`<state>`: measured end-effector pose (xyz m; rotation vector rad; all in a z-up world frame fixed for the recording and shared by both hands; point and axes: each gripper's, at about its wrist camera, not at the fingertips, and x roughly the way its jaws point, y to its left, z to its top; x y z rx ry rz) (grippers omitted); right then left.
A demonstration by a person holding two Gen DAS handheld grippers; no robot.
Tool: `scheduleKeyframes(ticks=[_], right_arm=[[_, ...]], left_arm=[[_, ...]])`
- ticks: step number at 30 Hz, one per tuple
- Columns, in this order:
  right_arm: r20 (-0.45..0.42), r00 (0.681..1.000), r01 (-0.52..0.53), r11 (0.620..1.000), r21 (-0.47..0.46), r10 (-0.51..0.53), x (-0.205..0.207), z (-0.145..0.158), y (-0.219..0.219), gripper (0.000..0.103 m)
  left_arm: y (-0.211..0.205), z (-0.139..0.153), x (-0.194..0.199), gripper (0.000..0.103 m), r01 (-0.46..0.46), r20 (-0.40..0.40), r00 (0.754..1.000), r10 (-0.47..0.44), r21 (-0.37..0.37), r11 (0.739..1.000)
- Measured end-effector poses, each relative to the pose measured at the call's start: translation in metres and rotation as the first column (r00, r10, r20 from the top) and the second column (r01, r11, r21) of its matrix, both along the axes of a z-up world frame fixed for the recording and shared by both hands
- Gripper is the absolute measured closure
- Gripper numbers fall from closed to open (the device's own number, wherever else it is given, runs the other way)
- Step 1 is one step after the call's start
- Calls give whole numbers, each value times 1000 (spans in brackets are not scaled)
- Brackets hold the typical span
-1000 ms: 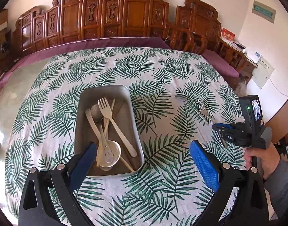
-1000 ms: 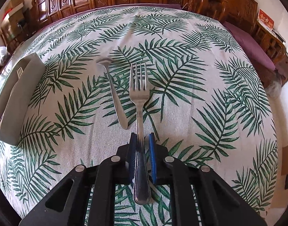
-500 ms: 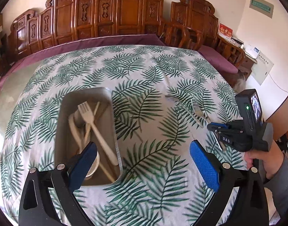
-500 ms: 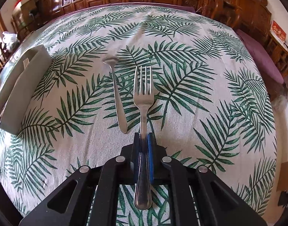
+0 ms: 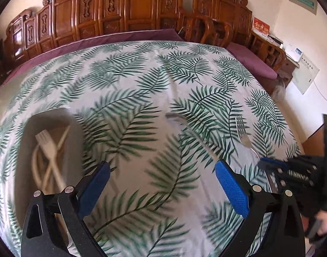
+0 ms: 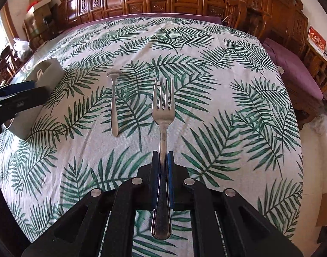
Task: Organize utensils
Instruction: 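Grasp the metal spoon by its handle with the left tool while the right tool holds the metal fork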
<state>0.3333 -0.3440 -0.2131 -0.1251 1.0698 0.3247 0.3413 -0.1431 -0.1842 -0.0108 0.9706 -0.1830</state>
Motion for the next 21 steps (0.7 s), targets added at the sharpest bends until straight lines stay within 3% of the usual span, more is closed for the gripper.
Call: scheduleKeyframes(ticks=[4, 10, 16, 21], right_arm=[[-4, 1000, -8, 1000, -11, 8, 0, -6, -9, 94], [-15, 1000, -4, 1000, -26, 4, -1, -17, -19, 94], [3, 1000, -10, 999, -31, 10, -4, -18, -20, 94], [-3, 1000, -8, 1000, -17, 8, -3, -18, -22, 93]], left_arm=[[-19, -13, 19, 10, -10, -22, 1000, 10, -9, 1000], [-40, -34, 45, 34, -22, -82, 996, 21, -19, 1000], [-53, -51, 63, 54, -45, -137, 989, 48, 26, 999], [-59, -54, 66, 58, -46, -134, 990, 53, 54, 997]])
